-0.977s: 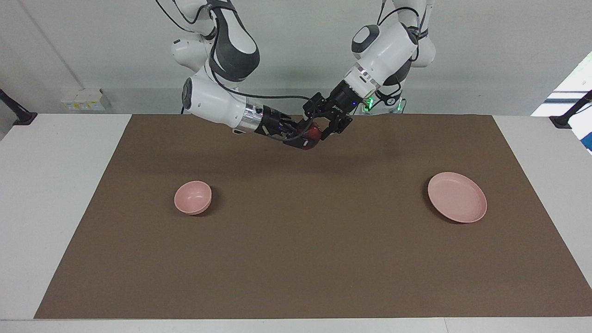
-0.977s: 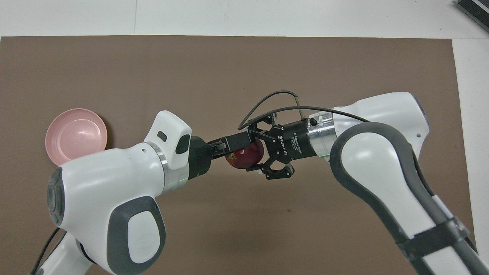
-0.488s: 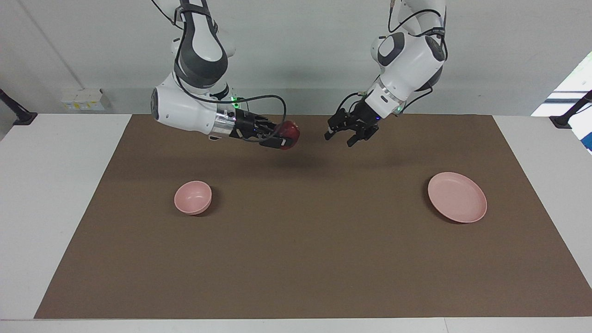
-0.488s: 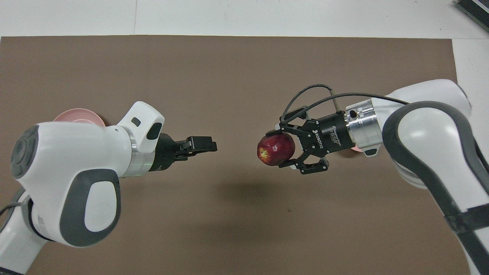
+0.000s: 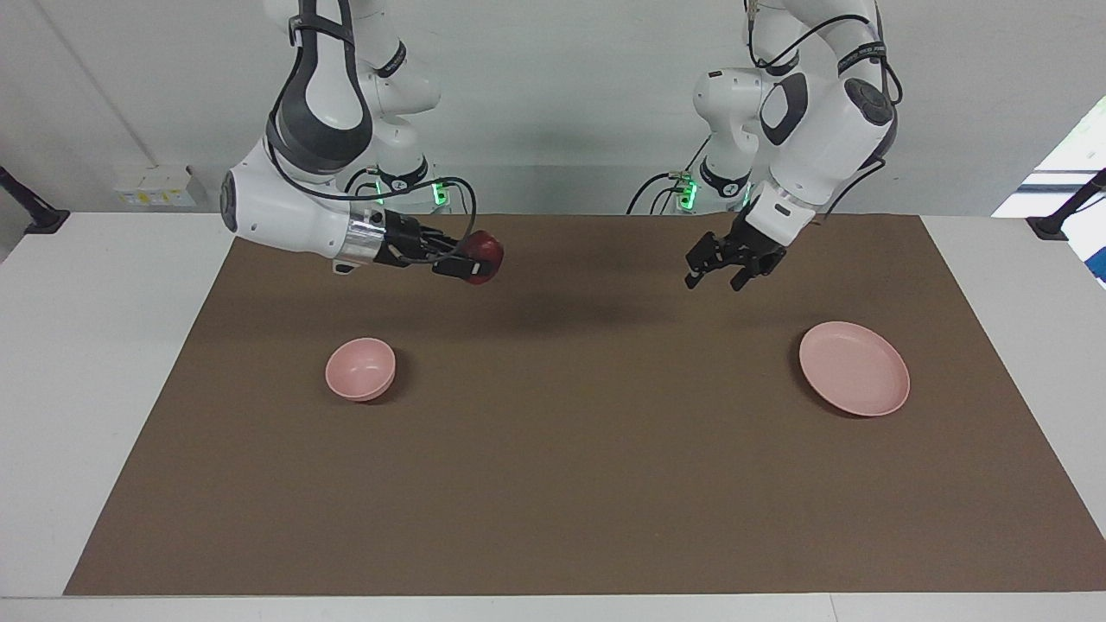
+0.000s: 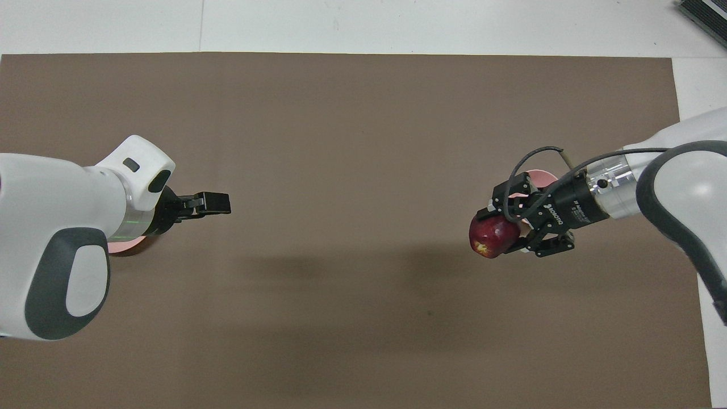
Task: Move apple from plate to bowl
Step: 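Carry the apple to the bowl with the right gripper while the left withdraws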
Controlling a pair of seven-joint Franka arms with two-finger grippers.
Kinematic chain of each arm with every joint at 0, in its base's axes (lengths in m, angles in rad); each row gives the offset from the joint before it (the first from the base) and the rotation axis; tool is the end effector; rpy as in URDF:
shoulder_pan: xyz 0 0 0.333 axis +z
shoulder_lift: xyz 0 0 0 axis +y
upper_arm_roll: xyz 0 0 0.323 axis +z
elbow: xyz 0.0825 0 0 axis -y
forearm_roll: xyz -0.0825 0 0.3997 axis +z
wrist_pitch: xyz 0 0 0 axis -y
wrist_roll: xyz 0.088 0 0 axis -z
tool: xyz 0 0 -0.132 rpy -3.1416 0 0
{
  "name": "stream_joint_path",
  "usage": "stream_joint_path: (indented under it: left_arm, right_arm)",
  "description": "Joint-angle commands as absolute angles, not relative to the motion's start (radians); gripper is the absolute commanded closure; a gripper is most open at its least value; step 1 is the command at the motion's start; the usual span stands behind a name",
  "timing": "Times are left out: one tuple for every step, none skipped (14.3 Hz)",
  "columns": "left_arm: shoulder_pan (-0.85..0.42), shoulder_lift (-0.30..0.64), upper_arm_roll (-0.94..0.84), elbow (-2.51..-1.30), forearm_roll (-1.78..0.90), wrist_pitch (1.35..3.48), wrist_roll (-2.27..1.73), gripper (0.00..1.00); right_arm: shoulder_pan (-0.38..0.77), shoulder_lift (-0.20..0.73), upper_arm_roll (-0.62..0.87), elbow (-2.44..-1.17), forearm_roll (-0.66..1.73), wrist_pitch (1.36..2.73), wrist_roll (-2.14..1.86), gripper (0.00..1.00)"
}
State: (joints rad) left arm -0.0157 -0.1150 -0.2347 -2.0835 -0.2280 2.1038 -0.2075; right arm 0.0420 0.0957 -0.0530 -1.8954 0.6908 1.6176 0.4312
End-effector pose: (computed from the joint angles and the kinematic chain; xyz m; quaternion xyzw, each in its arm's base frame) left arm 0.5298 -0.1544 0.4651 0.9934 0.0298 0.0446 0.1010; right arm 0.5581 0.0759 0.4303 -0.8857 0.2797 0.2388 0.2834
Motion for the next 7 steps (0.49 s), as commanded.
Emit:
stream_joint_path:
  left_arm:
    - [0.006, -0.109, -0.244, -2.060, -0.140, 2.079, -0.140, 0.00]
    - [0.006, -0.113, -0.241, -2.054, -0.126, 2.077, -0.129, 0.00]
    - [0.008, -0.114, -0.232, -2.030, -0.109, 2.054, -0.115, 0.00]
    - [0.024, -0.114, -0.229, -1.987, -0.085, 2.010, -0.089, 0.00]
    - [0.031, -0.110, -0.224, -1.927, -0.066, 1.949, -0.059, 0.00]
    - [0.023, -0.107, -0.201, -1.866, -0.055, 1.890, -0.031, 0.00]
    - [0.009, -0.109, -0.157, -1.817, -0.049, 1.840, -0.009, 0.00]
  right_arm:
    - [0.034, 0.115, -0.041, -1.882, 0.502, 1.726, 0.244, 1.00]
    - [0.053, 0.118, -0.038, -1.887, 0.414, 1.824, 0.215, 1.00]
    - [0.086, 0.133, -0.038, -1.882, 0.328, 1.886, 0.206, 1.00]
    - [0.097, 0.140, -0.038, -1.881, 0.264, 1.944, 0.172, 1.00]
    - [0.101, 0.143, -0.038, -1.884, 0.211, 2.001, 0.123, 1.00]
    - [0.103, 0.152, -0.038, -1.884, 0.155, 2.038, 0.085, 1.00]
    - [0.101, 0.155, -0.038, -1.884, 0.103, 2.064, 0.060, 1.00]
